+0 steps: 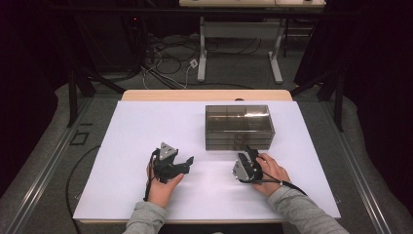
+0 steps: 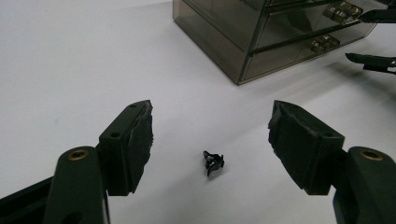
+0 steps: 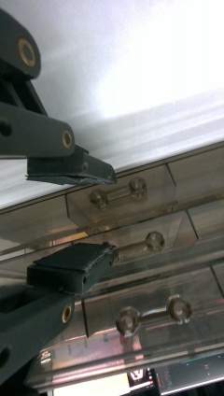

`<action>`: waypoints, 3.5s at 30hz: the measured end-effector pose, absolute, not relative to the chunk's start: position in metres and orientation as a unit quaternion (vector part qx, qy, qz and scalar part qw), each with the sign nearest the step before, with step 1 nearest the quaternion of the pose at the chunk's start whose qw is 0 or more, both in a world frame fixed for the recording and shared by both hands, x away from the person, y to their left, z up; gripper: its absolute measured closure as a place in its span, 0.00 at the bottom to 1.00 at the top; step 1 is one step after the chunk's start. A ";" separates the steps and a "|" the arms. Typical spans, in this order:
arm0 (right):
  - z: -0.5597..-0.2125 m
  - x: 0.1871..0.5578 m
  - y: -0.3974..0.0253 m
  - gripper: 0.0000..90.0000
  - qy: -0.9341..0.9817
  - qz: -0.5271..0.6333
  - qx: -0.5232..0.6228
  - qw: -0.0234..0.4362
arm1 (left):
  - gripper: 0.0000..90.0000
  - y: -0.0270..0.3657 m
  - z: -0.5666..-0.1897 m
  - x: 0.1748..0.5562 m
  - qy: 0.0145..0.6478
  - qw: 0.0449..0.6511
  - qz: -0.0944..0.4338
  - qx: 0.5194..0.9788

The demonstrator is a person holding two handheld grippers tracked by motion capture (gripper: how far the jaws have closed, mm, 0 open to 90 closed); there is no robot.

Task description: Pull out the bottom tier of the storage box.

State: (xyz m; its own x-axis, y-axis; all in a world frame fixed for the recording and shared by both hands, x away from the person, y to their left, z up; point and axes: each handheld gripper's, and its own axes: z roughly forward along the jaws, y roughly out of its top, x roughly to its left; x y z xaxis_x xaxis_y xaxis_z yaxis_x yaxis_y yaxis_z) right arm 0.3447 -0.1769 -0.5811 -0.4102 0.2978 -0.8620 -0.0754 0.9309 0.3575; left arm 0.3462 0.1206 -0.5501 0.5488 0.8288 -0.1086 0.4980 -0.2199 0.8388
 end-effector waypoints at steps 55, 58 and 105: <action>-0.589 0.353 -0.173 0.85 0.810 0.159 0.051 0.562 | 0.34 0.120 -0.552 0.346 0.436 0.441 0.183 0.763; -0.591 0.352 -0.173 0.85 0.811 0.152 0.046 0.562 | 0.34 0.120 -0.551 0.346 0.436 0.442 0.183 0.762; -0.593 0.348 -0.169 1.00 0.803 0.141 0.041 0.577 | 0.34 0.120 -0.551 0.346 0.436 0.442 0.184 0.762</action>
State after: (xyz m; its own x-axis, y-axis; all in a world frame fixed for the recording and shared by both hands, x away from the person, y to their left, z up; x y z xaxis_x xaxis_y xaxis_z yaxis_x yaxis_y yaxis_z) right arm 0.3476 -0.1686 -0.5933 -0.3306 0.2286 -0.9157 -0.0973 0.9568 0.2740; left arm 0.3460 0.1201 -0.5511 0.5518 0.8273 -0.1050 0.5019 -0.2289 0.8341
